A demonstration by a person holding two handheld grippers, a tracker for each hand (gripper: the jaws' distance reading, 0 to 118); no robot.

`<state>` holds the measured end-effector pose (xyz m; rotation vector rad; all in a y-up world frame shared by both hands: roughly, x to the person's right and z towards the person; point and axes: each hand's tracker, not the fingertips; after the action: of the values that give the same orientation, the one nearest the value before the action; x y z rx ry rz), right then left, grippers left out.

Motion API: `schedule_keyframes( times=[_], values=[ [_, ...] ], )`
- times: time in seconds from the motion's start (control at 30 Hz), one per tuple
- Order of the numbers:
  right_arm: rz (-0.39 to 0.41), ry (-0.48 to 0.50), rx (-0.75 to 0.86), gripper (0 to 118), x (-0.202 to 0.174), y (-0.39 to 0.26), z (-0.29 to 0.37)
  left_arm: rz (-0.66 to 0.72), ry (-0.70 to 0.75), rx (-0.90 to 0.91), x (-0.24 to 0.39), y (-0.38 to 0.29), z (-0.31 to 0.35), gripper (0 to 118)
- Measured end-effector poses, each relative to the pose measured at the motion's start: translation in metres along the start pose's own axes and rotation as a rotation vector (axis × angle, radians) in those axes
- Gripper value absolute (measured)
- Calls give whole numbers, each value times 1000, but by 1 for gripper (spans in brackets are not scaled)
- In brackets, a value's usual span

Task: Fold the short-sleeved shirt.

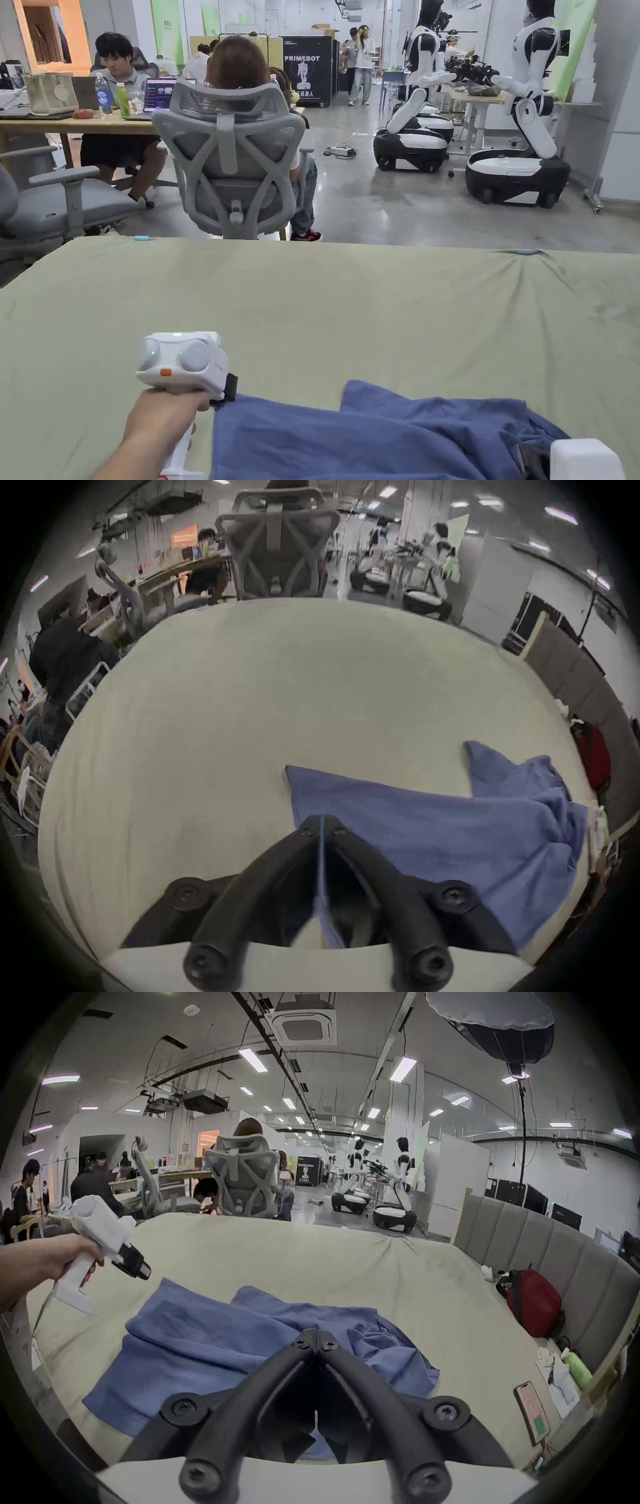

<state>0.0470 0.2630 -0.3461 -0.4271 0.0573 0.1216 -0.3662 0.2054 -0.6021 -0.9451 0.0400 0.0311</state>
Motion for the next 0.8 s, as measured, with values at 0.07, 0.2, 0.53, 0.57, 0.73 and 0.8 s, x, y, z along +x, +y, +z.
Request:
schedule_keyframes(
  times=[0.07,0.2,0.53,0.57,0.73,0.8],
  values=[
    [-7,-19,-18,0,8,-4,-6,-42,31,34,7,3,-21,71],
    [-21,-57,-43,0,24,-11,-15,-23,38,40,16,-4,-43,102],
    [-76,-211,-252,0,133,-44,-71,-27,-28,114,21,-18,-10,0],
    [-79,-217,-302,0,145,-48,-80,-17,-38,150,22,-16,3,0],
    [-199,-108,-355,40,178,-63,-107,-72,-58,231,28,-15,57,0],
    [-228,-105,-374,108,184,-70,-120,-79,-59,241,26,-12,63,0]
  ],
)
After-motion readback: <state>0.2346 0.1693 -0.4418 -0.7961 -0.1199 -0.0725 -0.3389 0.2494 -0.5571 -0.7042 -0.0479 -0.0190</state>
